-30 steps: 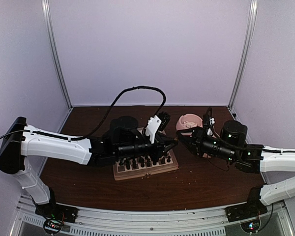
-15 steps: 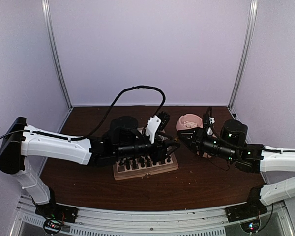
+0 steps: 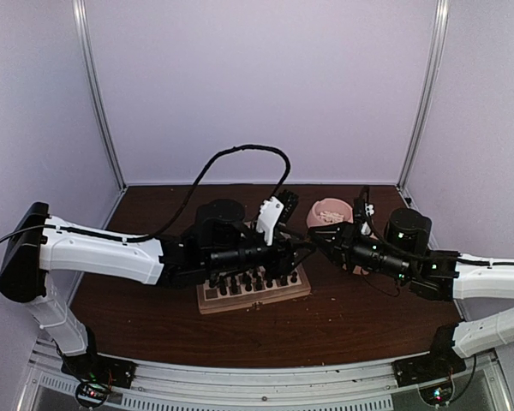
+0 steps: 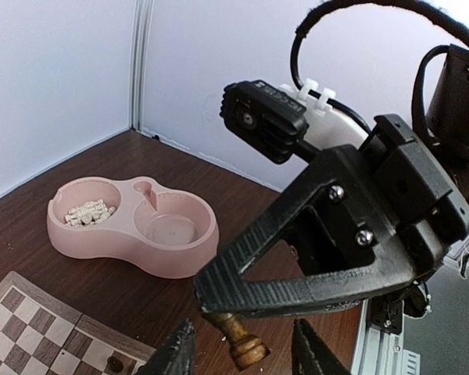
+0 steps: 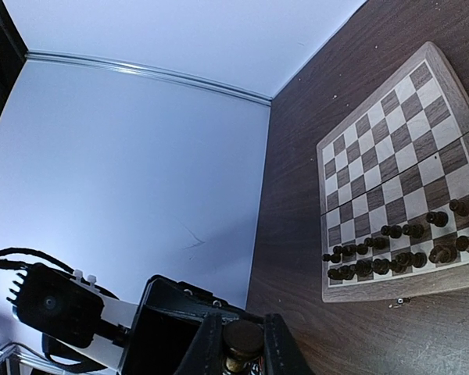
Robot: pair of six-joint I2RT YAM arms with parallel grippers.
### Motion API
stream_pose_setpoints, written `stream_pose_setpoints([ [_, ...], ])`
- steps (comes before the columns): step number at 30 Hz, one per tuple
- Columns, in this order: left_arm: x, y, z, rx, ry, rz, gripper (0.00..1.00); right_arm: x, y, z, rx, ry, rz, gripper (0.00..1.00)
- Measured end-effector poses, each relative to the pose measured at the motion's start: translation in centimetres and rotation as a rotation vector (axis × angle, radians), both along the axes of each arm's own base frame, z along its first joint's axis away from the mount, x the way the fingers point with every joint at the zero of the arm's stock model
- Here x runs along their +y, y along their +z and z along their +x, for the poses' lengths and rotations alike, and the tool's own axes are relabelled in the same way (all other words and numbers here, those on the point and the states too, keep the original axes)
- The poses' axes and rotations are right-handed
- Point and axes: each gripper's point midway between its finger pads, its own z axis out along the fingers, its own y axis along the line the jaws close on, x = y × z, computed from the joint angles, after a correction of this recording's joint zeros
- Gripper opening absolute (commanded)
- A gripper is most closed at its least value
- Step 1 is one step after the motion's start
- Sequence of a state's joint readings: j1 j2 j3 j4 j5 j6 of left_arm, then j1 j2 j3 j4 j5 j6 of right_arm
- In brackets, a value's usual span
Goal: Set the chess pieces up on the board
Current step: Pass from the right arm to the left
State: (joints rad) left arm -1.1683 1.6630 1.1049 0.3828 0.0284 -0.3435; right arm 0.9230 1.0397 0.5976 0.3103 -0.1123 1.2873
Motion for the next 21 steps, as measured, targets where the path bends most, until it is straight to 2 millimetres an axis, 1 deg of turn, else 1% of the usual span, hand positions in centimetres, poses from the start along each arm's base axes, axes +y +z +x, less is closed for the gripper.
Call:
stream_pose_setpoints([
  [4,0.0,0.2,0.1,-0.003,0.005,-0.006,0.36,0.0,0.0,0.0,0.002,0.001,0.004,0.08],
  [12,-0.1,0.1,0.2,-0.005,0.009,-0.01,0.35,0.1,0.9,0.0,0.002,-0.001,0.047,0.07],
  [17,0.0,0.3,0.6,-0.013,0.032,-0.015,0.32,0.1,1.3,0.0,0.004,-0.002,0.067,0.08],
  [18,0.0,0.3,0.7,-0.014,0.036,-0.018,0.32,0.1,1.3,0.0,0.004,-0.002,0.07,0.08],
  [21,0.0,0.6,0.9,-0.019,0.049,-0.025,0.4,0.1,1.5,0.1,0.002,-0.003,0.077,0.08],
])
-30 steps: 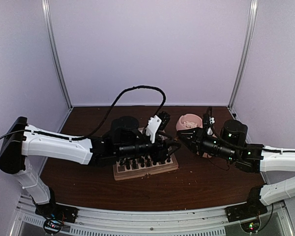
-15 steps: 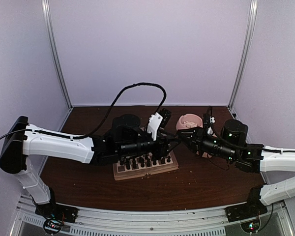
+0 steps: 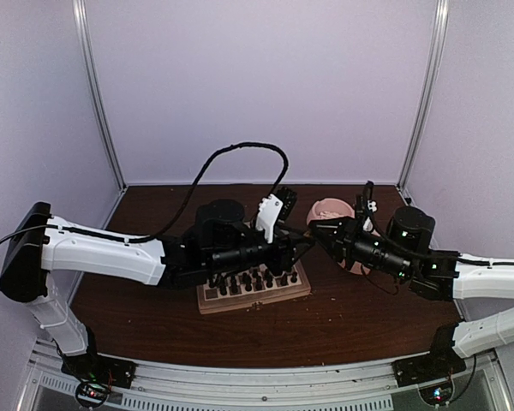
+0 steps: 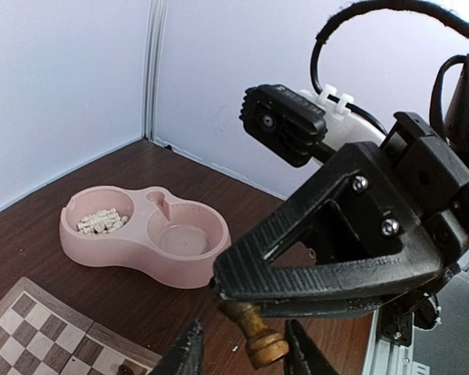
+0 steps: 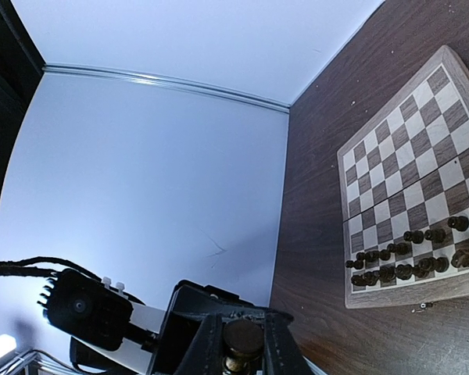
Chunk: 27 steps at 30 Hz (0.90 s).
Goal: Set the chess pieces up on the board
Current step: Pass from the right arm to the left
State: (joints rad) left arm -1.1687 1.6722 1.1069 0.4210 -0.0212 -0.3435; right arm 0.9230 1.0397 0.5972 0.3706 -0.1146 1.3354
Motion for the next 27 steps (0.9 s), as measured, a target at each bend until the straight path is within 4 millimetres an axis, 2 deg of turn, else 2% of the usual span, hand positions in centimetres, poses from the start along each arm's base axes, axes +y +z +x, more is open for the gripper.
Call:
stream_pose_setpoints([
  [9,0.17,0.06,0.1,-0.01,0.009,-0.023,0.41,0.02,-0.12,0.02,0.004,-0.001,0.001,0.09],
  [18,0.15,0.19,-0.17,-0.016,-0.005,-0.044,0.26,0.06,-0.13,0.05,0.004,-0.001,0.001,0.08],
  [21,0.09,0.2,-0.29,-0.014,-0.013,-0.045,0.24,0.07,-0.15,0.07,0.004,-0.001,0.001,0.09],
  [22,0.08,0.2,-0.31,-0.014,-0.014,-0.045,0.26,0.07,-0.17,0.07,0.004,-0.001,0.001,0.09],
  [24,0.07,0.21,-0.34,-0.014,-0.016,-0.046,0.38,0.07,-0.17,0.07,0.004,-0.001,0.001,0.09],
  [27,0.09,0.21,-0.29,-0.013,-0.013,-0.046,0.41,0.07,-0.17,0.06,0.004,-0.001,0.001,0.09],
])
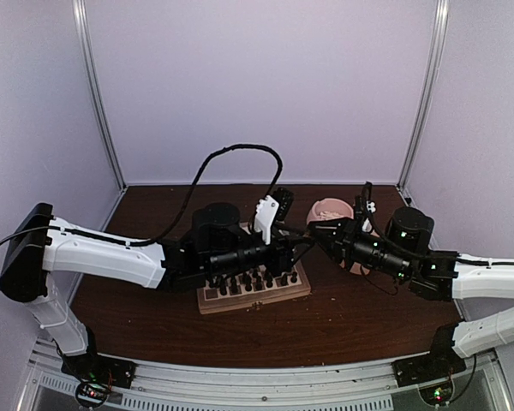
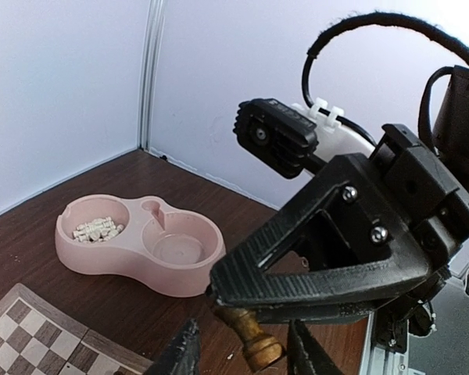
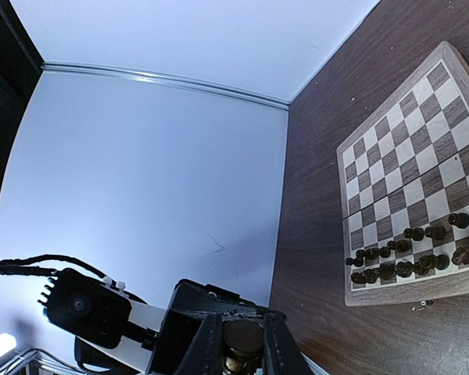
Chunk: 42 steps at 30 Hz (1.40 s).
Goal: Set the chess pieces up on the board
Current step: Pass from the right arm to the left
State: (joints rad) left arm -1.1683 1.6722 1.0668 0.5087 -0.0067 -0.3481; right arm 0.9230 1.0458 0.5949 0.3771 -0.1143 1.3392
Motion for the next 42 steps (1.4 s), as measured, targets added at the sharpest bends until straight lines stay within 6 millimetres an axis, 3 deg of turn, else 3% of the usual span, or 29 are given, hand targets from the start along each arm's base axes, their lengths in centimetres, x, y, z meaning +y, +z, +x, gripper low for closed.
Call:
stream_pose_setpoints([
  [11,0.0,0.3,0.0,-0.004,0.0,-0.011,0.39,0.1,-0.2,0.1,0.003,0.0,-0.004,0.09],
  [17,0.0,0.4,0.0,-0.005,0.0,-0.014,0.25,0.0,-0.5,0.0,0.007,0.0,-0.008,0.09],
  [21,0.0,0.3,0.0,-0.005,0.0,-0.013,0.23,0.0,-0.7,0.0,0.011,-0.002,-0.011,0.09],
  [29,0.0,0.3,0.1,-0.003,0.006,-0.013,0.0,-0.2,-0.8,0.2,0.012,-0.015,-0.012,0.1],
  [34,0.1,0.2,0.2,-0.003,0.011,-0.01,0.0,-0.3,-0.8,0.2,0.011,-0.017,-0.011,0.23],
  [42,0.6,-1.1,0.1,0.035,0.024,0.056,0.0,-1.1,-1.1,0.0,-0.026,-0.022,-0.033,0.57],
])
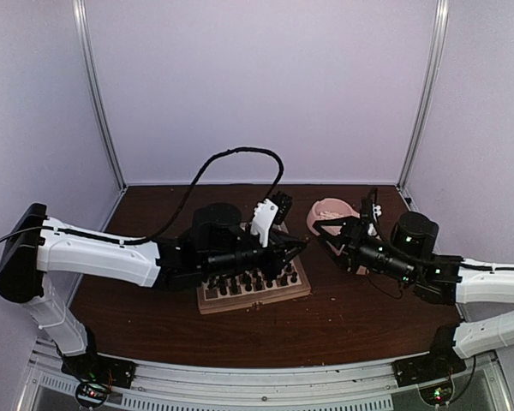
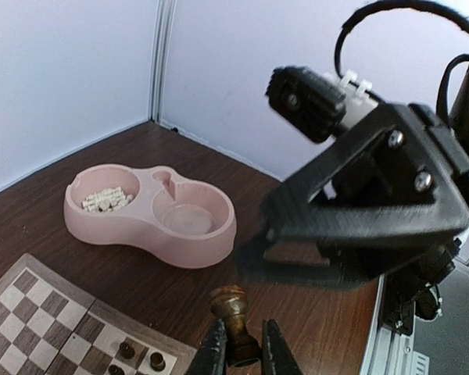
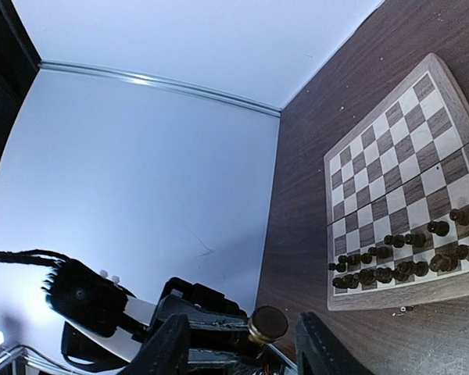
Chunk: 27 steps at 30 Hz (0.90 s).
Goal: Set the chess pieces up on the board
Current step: Pass from the right arm to the left, then place the rook at h8.
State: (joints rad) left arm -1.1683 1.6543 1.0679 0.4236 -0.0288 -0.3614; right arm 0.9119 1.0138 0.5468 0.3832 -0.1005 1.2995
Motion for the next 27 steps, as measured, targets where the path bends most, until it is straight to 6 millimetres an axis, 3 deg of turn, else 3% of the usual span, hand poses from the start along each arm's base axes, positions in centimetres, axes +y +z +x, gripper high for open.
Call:
stream_pose_setpoints([
  [3,1.1,-0.7,-0.2,0.036,0.017,0.062,0.0,-1.4,0.7,0.2,-0.057,-0.024,-0.035,0.59],
  [7,3.5,-0.7,-1.1,0.097,0.027,0.148,0.0,-4.2,2.8,0.9,-0.217,-0.081,-0.208,0.59],
  [11,6.1,-0.4,-2.1,0.206,0.032,0.256,0.0,-6.9,5.9,2.3,-0.42,-0.181,-0.502,0.61],
  [13,7.7,-0.4,-2.6,0.26,0.039,0.303,0.0,-8.2,6.0,3.3,-0.488,-0.231,-0.663,0.62],
  [16,10.7,-1.1,-3.6,0.339,0.074,0.372,0.0,-9.8,4.2,5.0,-0.547,-0.278,-0.907,0.65],
  [20,14.7,-1.8,-4.0,0.438,0.146,0.413,0.0,-10.7,-0.5,6.7,-0.587,-0.266,-1.168,0.82],
  [24,18.5,-4.5,-3.6,0.554,0.241,0.462,0.0,-12.1,-6.0,6.8,-0.598,-0.264,-1.325,0.88],
  [27,20.4,-6.9,-4.0,0.633,0.29,0.541,0.0,-13.1,-8.5,6.5,-0.601,-0.272,-1.37,0.88],
])
